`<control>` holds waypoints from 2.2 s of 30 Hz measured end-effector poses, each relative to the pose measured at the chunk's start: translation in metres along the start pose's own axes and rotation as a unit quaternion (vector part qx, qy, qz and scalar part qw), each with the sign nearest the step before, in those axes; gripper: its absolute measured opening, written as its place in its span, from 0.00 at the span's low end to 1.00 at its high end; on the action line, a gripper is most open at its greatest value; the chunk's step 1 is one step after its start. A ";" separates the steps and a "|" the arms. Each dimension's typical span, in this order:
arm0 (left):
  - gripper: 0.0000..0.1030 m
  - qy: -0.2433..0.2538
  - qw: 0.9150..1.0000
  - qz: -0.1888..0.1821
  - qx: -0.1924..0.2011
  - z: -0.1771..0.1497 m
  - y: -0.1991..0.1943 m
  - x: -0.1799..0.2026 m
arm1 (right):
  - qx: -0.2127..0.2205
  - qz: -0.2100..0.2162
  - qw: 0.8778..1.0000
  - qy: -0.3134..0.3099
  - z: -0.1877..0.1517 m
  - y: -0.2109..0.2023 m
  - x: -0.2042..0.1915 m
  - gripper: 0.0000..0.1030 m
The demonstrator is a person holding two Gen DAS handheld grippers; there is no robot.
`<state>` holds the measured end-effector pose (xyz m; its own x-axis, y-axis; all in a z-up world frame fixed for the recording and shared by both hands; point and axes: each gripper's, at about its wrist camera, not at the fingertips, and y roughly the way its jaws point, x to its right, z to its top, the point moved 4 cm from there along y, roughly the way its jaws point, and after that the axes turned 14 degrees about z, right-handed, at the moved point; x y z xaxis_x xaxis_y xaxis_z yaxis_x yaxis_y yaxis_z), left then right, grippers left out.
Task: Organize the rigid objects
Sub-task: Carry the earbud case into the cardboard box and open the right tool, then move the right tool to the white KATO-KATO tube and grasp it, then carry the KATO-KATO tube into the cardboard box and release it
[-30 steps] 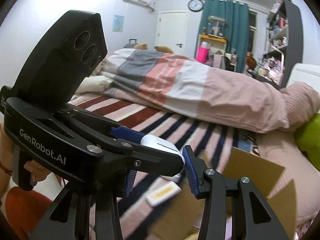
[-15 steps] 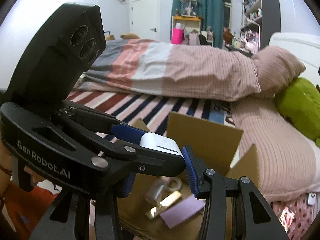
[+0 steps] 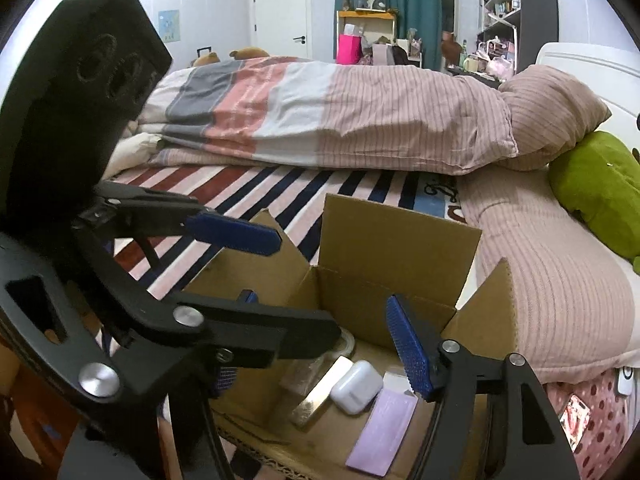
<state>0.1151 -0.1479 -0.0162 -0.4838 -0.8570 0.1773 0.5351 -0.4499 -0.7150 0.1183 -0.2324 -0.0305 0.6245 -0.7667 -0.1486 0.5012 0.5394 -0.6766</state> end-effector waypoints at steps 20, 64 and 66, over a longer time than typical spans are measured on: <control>0.84 -0.092 0.980 0.140 0.105 -0.088 -0.126 -0.146 | -0.004 0.058 0.994 -0.093 0.030 0.049 -0.139 0.61; 0.88 -0.131 0.980 0.126 0.078 -0.166 -0.069 -0.218 | -0.048 0.009 0.998 -0.048 -0.031 0.181 -0.141 0.30; 0.88 -0.131 0.983 0.102 0.082 -0.155 -0.072 -0.208 | -0.034 0.038 0.997 -0.062 -0.021 0.169 -0.153 0.30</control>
<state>0.0702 0.1019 -0.1067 -0.1723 -0.9591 0.2244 0.7172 -0.2783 -0.6389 0.0951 -0.0314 -0.1376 0.7308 -0.6732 -0.1132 0.4102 0.5655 -0.7155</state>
